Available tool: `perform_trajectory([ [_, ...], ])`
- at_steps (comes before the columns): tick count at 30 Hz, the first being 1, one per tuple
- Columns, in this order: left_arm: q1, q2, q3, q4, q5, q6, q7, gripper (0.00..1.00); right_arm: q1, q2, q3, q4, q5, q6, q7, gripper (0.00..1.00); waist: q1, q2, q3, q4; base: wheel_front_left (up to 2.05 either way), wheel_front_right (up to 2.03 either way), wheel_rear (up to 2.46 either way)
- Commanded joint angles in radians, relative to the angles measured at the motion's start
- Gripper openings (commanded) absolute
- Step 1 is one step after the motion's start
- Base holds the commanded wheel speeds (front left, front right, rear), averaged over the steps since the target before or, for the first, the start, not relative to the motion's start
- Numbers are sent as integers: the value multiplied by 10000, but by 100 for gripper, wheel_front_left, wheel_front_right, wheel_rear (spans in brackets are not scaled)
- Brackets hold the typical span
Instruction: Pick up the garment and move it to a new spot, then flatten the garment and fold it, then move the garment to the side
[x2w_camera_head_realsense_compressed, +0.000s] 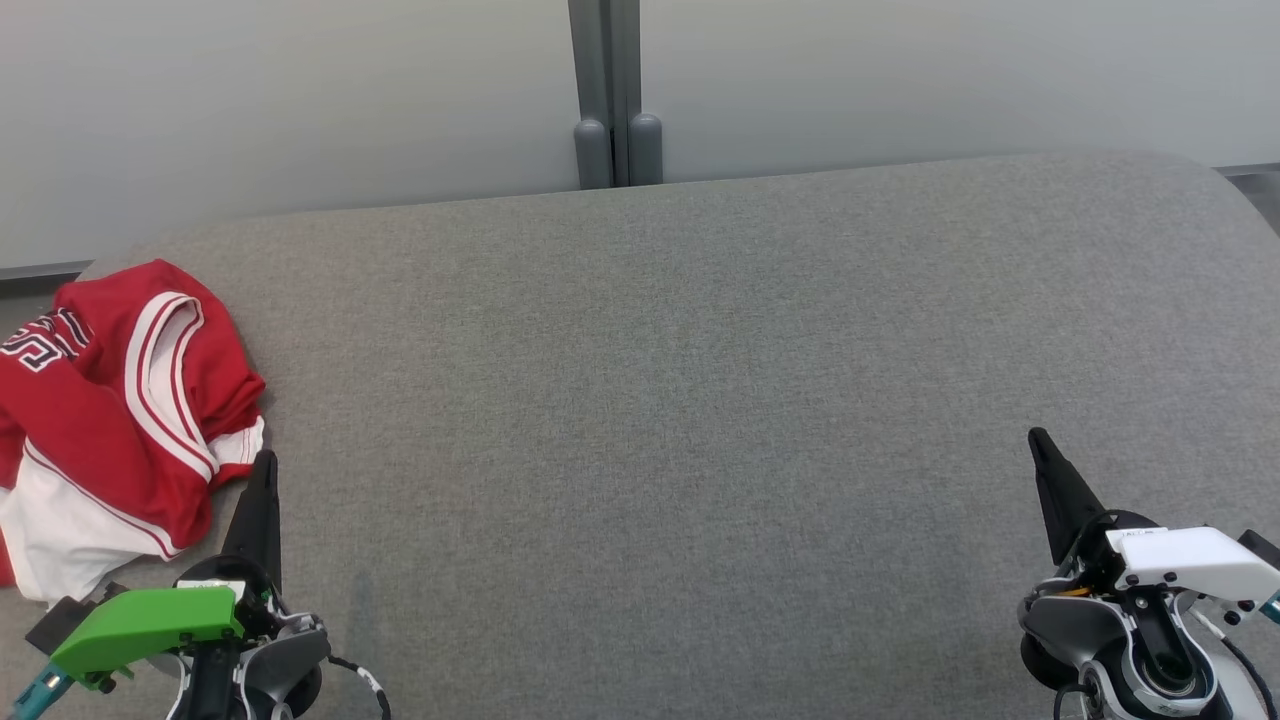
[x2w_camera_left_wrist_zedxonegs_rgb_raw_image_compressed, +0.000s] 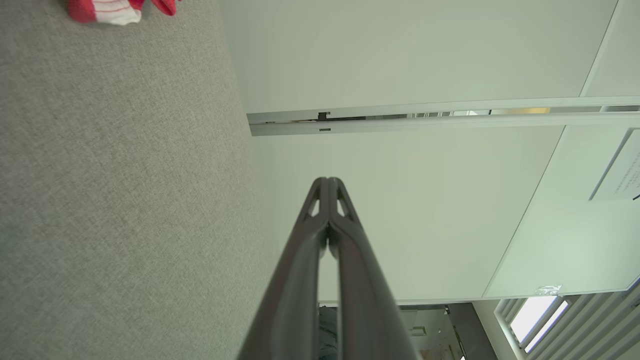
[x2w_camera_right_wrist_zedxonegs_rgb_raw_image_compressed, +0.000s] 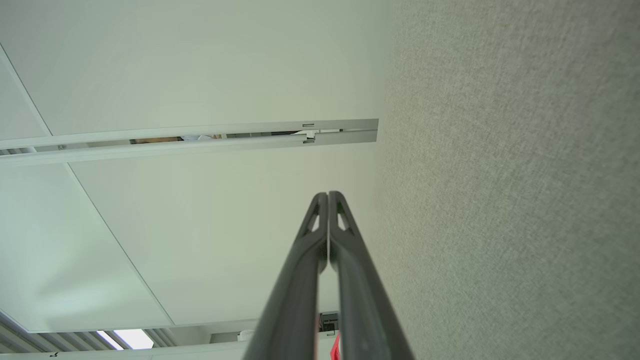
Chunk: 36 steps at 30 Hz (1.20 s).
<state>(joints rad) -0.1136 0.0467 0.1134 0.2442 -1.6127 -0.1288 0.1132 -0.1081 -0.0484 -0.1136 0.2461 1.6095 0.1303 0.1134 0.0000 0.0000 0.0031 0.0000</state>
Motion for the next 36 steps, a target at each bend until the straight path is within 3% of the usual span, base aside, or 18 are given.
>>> perform_trajectory([
  [1, 116, 71, 24, -12, -6, -39, 43, 0, 1, -30, -16, -46, 70, 8, 29, 0, 0, 0, 0, 0, 0, 0, 0],
  [20, 116, 72, 24, -12, -6, -39, 43, 0, 1, -30, -16, -46, 70, 8, 29, 0, 0, 0, 0, 0, 0, 0, 0],
  [21, 3, -6, -4, 31, 0, 0, -2, 100, 8, 4, 3, 34, -6, 0, -4, 100, 0, 0, 0, 0, 0, 0, 0],
  [36, 124, -53, -310, 262, 300, 7, -583, 100, 76, 59, 357, 191, -512, 1, -586, 100, 0, 0, 15, -5, 0, 0, 0],
])
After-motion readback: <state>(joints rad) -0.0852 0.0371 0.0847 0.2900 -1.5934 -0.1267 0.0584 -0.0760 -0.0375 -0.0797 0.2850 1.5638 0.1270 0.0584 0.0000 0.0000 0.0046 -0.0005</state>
